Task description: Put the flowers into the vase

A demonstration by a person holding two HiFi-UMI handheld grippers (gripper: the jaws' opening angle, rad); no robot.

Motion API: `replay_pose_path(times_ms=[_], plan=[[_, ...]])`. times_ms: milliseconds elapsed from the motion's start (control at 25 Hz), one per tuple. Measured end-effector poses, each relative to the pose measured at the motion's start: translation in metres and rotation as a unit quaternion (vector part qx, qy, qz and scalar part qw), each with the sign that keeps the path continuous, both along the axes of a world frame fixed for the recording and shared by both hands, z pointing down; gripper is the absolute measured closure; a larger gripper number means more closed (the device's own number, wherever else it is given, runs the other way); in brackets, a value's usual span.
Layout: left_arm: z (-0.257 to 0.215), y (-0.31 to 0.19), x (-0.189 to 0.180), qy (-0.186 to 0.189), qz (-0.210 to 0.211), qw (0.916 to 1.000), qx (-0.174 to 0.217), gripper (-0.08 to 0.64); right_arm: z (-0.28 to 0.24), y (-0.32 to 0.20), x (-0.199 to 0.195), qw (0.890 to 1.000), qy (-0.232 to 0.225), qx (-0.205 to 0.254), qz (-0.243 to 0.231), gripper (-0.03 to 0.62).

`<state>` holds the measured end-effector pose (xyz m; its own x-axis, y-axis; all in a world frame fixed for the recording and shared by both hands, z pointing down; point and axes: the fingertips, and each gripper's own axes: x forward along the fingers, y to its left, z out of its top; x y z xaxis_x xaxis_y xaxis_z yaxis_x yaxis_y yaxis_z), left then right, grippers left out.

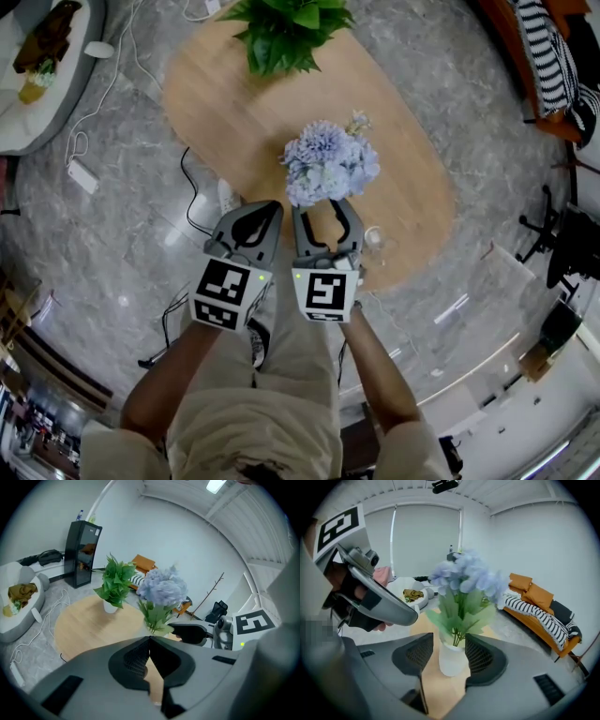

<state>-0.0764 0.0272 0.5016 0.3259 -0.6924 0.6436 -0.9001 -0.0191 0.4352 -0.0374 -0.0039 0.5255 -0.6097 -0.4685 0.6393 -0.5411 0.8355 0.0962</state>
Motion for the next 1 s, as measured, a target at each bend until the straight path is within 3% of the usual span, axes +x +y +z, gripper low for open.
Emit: replay_pose_path(times_ms=[1000], plan=[[-0.035, 0.014, -0.009, -0.023, 0.014, 0.9996, 0.006, 0.552, -0.031, 0.021, 0.01, 0.999, -0.02, -0.037, 0.025, 0.382]])
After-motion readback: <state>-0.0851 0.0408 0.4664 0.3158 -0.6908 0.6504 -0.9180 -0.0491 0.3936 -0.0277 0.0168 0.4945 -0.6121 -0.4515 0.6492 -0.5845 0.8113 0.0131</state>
